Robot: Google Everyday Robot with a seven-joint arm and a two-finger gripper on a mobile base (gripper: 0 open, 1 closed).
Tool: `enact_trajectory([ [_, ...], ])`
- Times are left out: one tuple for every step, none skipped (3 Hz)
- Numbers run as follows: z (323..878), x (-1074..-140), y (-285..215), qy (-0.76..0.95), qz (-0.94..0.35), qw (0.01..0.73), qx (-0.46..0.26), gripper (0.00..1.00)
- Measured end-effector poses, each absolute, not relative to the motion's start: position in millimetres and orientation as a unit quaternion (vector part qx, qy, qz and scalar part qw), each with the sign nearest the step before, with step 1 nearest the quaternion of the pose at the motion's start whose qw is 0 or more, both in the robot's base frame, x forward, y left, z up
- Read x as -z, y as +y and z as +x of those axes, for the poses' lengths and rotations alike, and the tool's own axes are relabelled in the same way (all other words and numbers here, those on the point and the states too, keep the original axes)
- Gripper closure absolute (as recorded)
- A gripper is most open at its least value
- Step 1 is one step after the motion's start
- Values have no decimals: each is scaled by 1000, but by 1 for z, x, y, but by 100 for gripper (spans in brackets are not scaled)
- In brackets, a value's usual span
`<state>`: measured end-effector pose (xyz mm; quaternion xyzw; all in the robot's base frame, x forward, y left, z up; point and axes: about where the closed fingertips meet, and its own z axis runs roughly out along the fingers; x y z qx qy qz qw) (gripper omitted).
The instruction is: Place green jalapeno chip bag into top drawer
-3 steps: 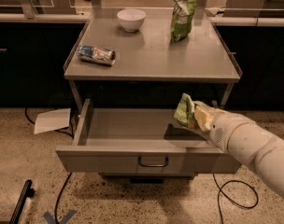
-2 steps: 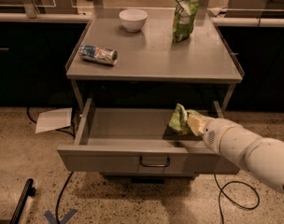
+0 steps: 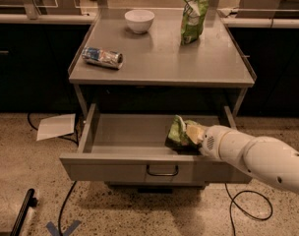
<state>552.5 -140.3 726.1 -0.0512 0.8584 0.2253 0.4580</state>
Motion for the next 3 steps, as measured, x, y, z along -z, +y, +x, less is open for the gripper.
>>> enact_trajectory([
  [552, -726, -140, 858, -51, 458, -225, 58],
  [552, -726, -140, 858, -51, 458, -225, 35],
  [552, -726, -140, 858, -51, 458, -225, 12],
])
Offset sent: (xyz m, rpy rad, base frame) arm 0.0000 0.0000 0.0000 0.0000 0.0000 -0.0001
